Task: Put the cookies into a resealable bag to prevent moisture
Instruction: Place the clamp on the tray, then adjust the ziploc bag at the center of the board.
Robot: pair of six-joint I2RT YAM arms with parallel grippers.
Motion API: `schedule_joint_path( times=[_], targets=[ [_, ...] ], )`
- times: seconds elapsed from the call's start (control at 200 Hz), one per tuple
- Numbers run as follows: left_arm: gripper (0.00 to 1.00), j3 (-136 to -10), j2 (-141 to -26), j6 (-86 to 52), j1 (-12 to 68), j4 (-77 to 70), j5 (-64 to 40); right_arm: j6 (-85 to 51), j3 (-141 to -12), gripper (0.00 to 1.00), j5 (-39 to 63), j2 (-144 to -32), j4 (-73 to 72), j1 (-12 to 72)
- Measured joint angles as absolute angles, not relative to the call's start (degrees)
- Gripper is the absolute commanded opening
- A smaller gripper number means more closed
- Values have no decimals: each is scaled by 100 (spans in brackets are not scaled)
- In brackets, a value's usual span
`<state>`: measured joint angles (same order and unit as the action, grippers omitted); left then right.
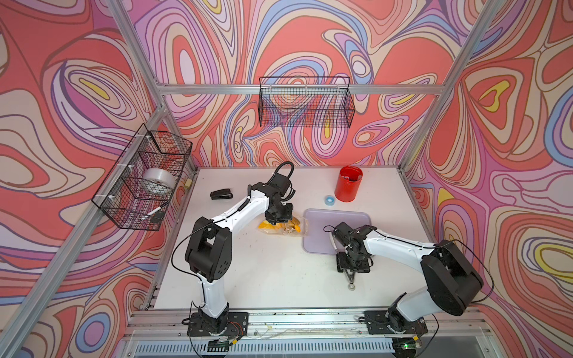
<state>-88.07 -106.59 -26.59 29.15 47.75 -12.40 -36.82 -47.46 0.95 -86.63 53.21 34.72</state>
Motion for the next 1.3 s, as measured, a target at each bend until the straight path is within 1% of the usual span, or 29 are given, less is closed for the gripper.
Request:
schedule_joint_path(
  times=[0.02,0.035,0.135,0.24,0.305,0.416,0.531,0.631,0.766,0.976,1.072,1.147,1.172,1.227,1.302],
  targets=[
    [0,-8807,-10659,-2659,2915,4775,-1240,-3656,-4783,97,84,-8626,5393,3472],
    [0,-8807,-10659,-2659,2915,4775,-1240,-3653,-4816,98,82,-8591,5457,3472],
    [0,-8807,-10659,-2659,2912,4777,-1243,-3514,-5210,98,14,-8224,5966,3474],
    [0,-8807,-10659,-2657,2912,4777,-1247,-3284,-5929,98,-43,-7699,6429,3474],
    [0,-8809,-10659,-2657,2912,4777,-1271,-3098,-6226,96,19,-7456,6364,3474],
    [0,-8820,-10659,-2657,2915,4781,-1332,-2915,-6337,86,237,-7489,5833,3474],
    [0,-8864,-10659,-2624,2915,4799,-1352,-2923,-6302,75,548,-8265,4694,3476],
    [0,-8862,-10659,-2591,2915,4821,-1352,-3048,-6259,66,607,-8967,3795,3485],
    [0,-8864,-10659,-2558,2912,4834,-1352,-3183,-6316,59,631,-9725,2856,3485],
    [0,-8864,-10659,-2508,2912,4847,-1356,-3249,-6855,48,722,-10617,2115,3485],
    [0,-8864,-10661,-2480,2915,4851,-1372,-3251,-7072,38,805,-10903,1929,3485],
    [0,-8864,-10661,-2453,2912,4856,-1389,-3269,-7247,28,836,-11087,1850,3485],
    [0,-8864,-10661,-2434,2912,4860,-1402,-3262,-7286,21,847,-11120,1828,3485],
    [0,-8864,-10661,-2375,2912,4869,-1437,-3216,-7338,0,864,-11146,1802,3485],
    [0,-8895,-10661,-2281,2912,4925,-1450,-3319,-7417,0,893,-11137,1804,3485]
  ],
)
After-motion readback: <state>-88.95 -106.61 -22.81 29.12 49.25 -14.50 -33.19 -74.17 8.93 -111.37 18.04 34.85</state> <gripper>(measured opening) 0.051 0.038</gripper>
